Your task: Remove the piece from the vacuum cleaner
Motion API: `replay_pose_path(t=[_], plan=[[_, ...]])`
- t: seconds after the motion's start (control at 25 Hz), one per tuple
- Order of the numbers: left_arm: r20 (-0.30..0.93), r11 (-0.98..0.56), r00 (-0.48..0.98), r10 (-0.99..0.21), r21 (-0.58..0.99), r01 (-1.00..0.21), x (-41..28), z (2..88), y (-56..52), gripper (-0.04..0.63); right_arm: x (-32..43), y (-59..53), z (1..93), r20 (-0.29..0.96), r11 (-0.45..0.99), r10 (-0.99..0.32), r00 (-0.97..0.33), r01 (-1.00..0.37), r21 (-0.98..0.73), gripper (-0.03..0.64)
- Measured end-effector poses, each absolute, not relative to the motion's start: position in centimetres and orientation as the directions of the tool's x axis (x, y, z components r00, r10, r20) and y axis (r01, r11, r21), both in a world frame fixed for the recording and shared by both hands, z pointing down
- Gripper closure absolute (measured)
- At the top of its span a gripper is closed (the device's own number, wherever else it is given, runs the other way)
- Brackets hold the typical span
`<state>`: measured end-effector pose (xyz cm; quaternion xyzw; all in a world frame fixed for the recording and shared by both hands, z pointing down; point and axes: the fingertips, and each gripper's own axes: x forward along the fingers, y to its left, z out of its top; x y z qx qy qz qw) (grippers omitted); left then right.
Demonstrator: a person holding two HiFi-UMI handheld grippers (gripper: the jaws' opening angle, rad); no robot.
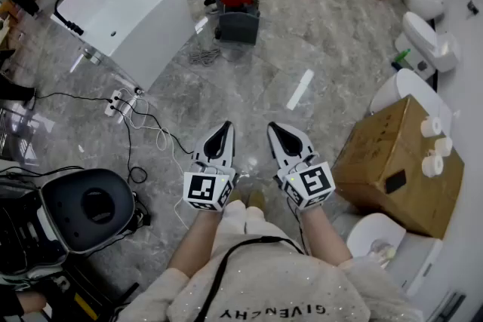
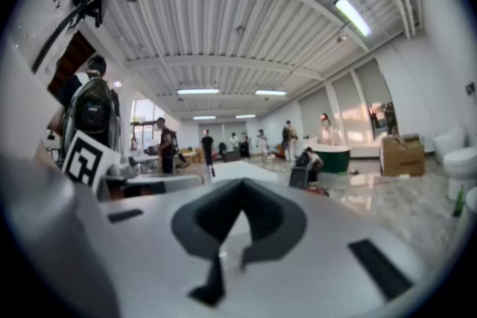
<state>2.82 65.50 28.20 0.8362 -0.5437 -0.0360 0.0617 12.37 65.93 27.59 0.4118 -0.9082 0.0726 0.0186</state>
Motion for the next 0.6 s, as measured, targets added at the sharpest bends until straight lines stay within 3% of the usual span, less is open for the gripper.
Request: replay_pose_path(t=[0.6], plan=[[0.011,-0.399,0.404,-0.915,0.138,-0.907,5.0,28.1,64.3,0.575,13.6,65.0,27.3,0.087,0.676,-0.724,-0.684,-0.729,-0.107,0.604]])
